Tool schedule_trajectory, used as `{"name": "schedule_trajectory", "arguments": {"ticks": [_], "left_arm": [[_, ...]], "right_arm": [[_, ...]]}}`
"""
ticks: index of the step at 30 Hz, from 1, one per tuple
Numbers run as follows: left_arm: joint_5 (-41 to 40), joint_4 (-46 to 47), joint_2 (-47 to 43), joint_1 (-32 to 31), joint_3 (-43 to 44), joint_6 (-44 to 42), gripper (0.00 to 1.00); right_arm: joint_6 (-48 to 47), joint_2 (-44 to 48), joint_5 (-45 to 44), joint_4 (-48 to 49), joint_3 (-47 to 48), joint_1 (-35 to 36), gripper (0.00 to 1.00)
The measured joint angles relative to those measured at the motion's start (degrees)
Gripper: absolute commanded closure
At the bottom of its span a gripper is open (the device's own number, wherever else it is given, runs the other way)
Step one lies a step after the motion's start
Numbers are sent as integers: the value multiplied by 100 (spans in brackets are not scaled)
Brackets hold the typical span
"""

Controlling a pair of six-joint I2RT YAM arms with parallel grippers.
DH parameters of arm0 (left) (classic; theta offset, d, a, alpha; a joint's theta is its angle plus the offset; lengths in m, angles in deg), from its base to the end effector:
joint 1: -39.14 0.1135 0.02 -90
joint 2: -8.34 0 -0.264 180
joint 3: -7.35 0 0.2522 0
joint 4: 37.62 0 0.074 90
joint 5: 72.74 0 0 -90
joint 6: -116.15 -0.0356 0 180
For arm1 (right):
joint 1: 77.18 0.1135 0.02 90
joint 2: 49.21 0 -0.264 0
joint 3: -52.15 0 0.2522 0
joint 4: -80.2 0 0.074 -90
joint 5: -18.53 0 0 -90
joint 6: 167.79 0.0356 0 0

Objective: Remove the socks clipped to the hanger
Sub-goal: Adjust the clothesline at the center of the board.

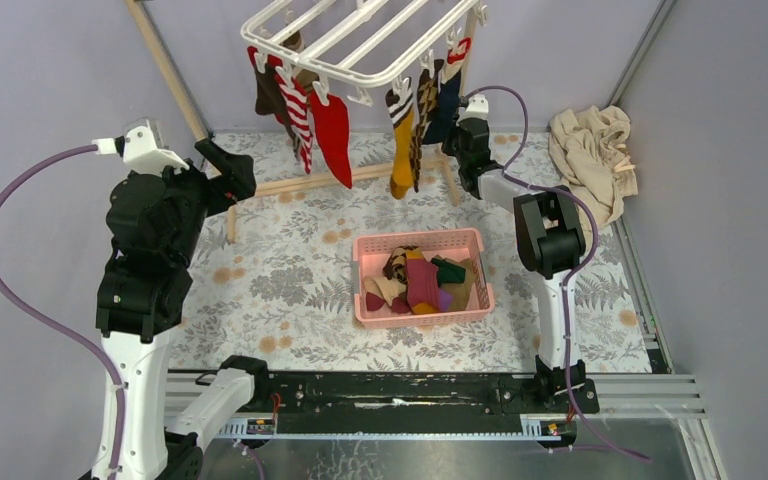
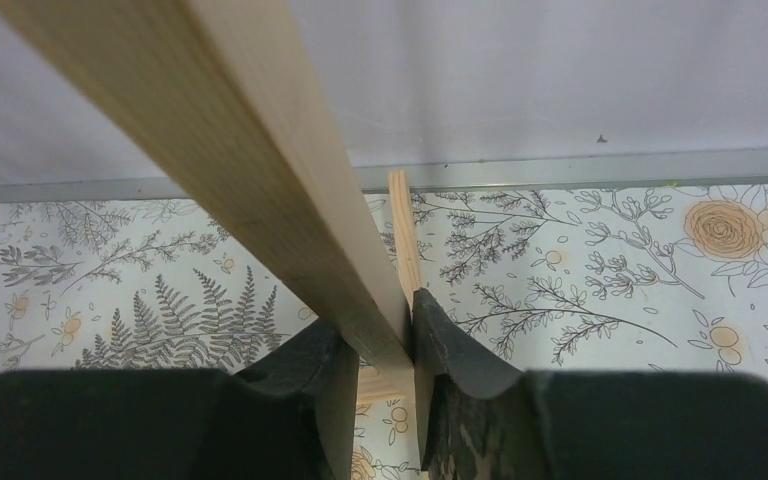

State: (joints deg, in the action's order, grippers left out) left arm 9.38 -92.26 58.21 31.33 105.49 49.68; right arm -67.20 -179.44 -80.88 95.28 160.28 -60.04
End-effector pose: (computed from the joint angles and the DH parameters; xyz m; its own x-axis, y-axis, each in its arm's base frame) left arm 0.1258 -0.0123 0.4914 -0.1006 -0.3854 -0.9173 -0.0442 0.9228 -0.3828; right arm 0.5105 0.1514 0.2068 -0.1397 0.1466 -0.9793 -0.1119 0.9803 0.1628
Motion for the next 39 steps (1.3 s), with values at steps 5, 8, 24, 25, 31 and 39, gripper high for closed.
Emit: {"name": "schedule_trajectory", "arguments": {"ticks": [5,8,24,25,31,39], "left_arm": [[2,-2,-33,0,0,9,1],[4,-2,-57,0,0,11,1],[170,-39,-201,0,0,63,1],[179,-42,-208,0,0,68,1],[256,-61,-273,0,0,127,1],[302,-133,-352,0,-2,155,1]], "right_arm": [[-70,133,-22,258,-306,4,83],[-90,284,-68,273,-511,0,83],[-256,1185,-214,11,-1563,-101,84],[-262,1255,-219,15,-1659,-120,84],[-282,1685,-254,20,-2181,-256,84],[-297,2208,-254,17,-2796,-417,84]]}}
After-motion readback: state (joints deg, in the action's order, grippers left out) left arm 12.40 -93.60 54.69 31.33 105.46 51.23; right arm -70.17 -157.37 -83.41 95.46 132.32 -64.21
